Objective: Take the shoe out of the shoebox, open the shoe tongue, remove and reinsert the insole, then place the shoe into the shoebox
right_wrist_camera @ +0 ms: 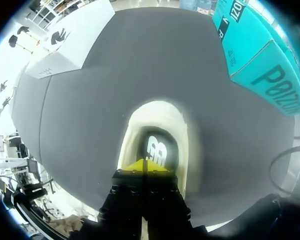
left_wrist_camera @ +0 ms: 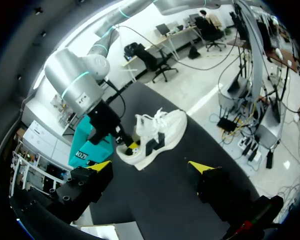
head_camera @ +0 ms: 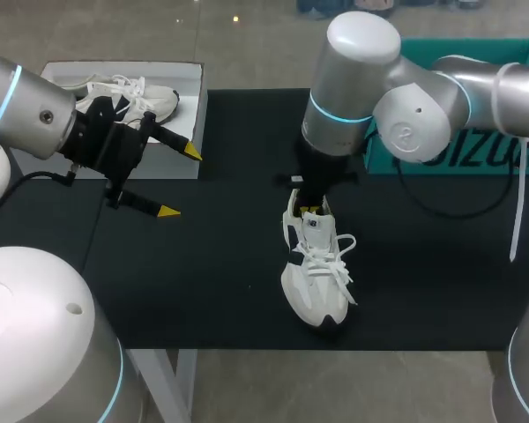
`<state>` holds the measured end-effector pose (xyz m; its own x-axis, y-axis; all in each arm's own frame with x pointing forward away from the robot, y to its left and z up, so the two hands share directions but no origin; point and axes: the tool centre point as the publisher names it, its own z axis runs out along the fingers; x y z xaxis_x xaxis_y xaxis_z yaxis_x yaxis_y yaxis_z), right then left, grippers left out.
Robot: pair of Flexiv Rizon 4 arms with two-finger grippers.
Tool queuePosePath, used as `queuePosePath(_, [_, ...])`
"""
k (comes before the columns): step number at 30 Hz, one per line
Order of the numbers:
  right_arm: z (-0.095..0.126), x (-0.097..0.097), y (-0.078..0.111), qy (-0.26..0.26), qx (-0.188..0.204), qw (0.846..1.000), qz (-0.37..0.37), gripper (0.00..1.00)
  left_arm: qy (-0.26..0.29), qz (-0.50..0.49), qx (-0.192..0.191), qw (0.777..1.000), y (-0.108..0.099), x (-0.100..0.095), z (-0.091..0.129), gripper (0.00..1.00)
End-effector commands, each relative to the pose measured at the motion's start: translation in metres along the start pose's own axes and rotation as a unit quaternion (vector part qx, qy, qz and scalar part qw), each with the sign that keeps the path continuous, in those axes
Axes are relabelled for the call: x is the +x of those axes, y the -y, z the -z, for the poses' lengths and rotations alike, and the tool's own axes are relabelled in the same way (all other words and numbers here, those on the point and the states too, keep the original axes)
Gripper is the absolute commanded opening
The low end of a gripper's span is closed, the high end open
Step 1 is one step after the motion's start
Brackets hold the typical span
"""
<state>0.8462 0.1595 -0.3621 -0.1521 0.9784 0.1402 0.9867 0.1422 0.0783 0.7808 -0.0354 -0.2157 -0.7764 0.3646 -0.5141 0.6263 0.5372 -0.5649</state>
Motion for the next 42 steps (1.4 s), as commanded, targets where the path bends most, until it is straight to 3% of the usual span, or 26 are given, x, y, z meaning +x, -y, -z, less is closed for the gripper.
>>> queuePosePath(1, [-0.001, -0.005, 0.001, 0.008, 0.002, 1.0, -0.003, 0.0, -0.001, 0.0, -0.003, 1.0, 0.001, 0.0, 0.0, 1.0])
queuePosePath(17, [-0.053, -0.02, 0.009, 0.023, 0.041, 0.999, -0.017, 0.0, -0.001, 0.0, -0.003, 1.0, 0.001, 0.0, 0.0, 1.0])
queuePosePath(22, [-0.054, -0.016, 0.011, 0.017, 0.043, 0.999, -0.014, 0.0, -0.001, 0.0, -0.003, 1.0, 0.001, 0.0, 0.0, 1.0])
queuePosePath(27, [-0.039, -0.013, 0.008, 0.011, 0.035, 0.999, -0.007, 0.0, -0.001, 0.0, -0.003, 1.0, 0.001, 0.0, 0.0, 1.0])
queuePosePath(42, [0.038, -0.006, -0.003, 0.029, 0.0, 0.999, 0.034, 0.0, -0.001, 0.0, -0.003, 1.0, 0.001, 0.0, 0.0, 1.0])
